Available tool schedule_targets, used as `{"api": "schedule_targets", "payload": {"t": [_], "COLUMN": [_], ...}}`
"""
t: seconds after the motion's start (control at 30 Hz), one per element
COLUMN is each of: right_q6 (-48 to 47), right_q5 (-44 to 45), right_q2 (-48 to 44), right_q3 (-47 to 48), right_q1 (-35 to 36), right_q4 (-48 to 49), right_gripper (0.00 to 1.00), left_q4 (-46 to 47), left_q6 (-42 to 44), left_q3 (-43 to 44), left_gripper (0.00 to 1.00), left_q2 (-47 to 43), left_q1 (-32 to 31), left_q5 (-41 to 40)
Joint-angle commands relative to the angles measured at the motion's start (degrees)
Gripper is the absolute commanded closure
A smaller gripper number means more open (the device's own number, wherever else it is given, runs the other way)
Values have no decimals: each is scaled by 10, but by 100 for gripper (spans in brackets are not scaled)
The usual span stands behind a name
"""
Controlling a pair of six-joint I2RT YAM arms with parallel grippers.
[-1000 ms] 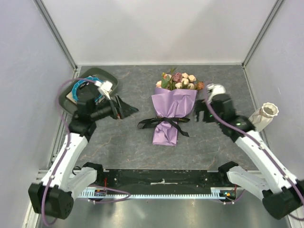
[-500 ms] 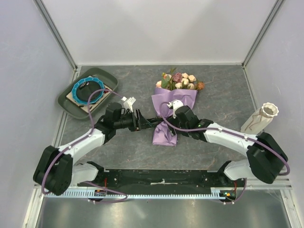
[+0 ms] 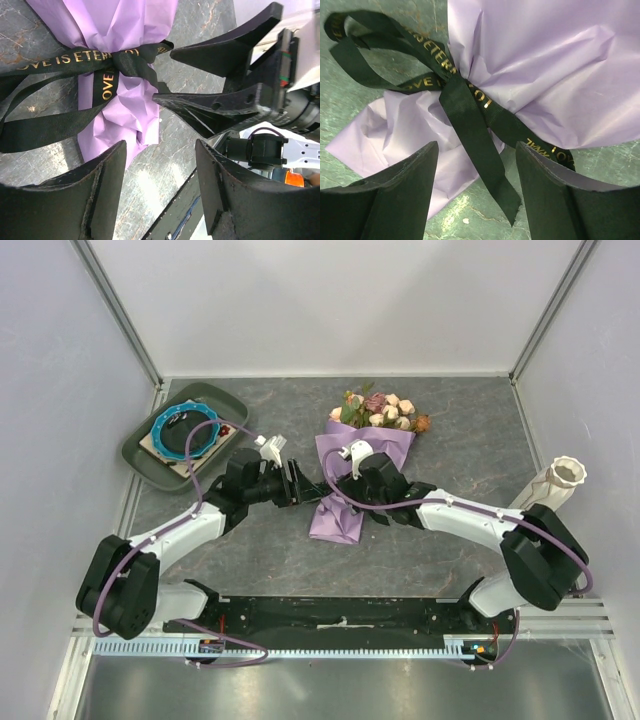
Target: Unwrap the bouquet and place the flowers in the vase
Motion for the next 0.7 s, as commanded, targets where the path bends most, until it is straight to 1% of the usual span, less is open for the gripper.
{"api": "schedule_targets", "payload": {"t": [0.0,0.17,0.23,0.37,0.4,0.43,0.5,0.53,0.57,0.6,0.67], "right_q6": [-1,-7,-11,-16,-17,-16,-16,-16,-15,-11,-8], "right_q5": [-9,-10,-23,-7,-7,-9,-8,-8,-5,-3,4], "right_q2": [-20,34,52,69,72,71,68,66,60,57,48], "right_q3": [15,46,51,56,57,62,64,64,65,65,63], "right_q1": [0,-4,-3,-4,-4,-4,-4,-4,-3,-2,0], "right_q4": [31,30,46,54,54,54,49,47,40,36,36], "right_gripper": [29,31,33,38,40,46,51,59,63,65,65], "left_q4": [13,2,1,36,38,43,59,62,64,66,68], "left_q6": [10,9,10,-6,-9,-13,-16,-17,-16,-15,-13], "left_q3": [-3,-7,-6,-23,-27,-29,-35,-36,-36,-34,-29], "left_gripper": [36,36,35,33,34,35,36,36,36,34,30], "left_q2": [-18,-31,-27,-3,8,22,33,38,47,52,69], "left_q1": [-2,-1,-1,-2,-2,-3,-7,-9,-14,-16,-28], "left_q5": [-23,-28,-6,30,39,41,45,41,38,34,31]}}
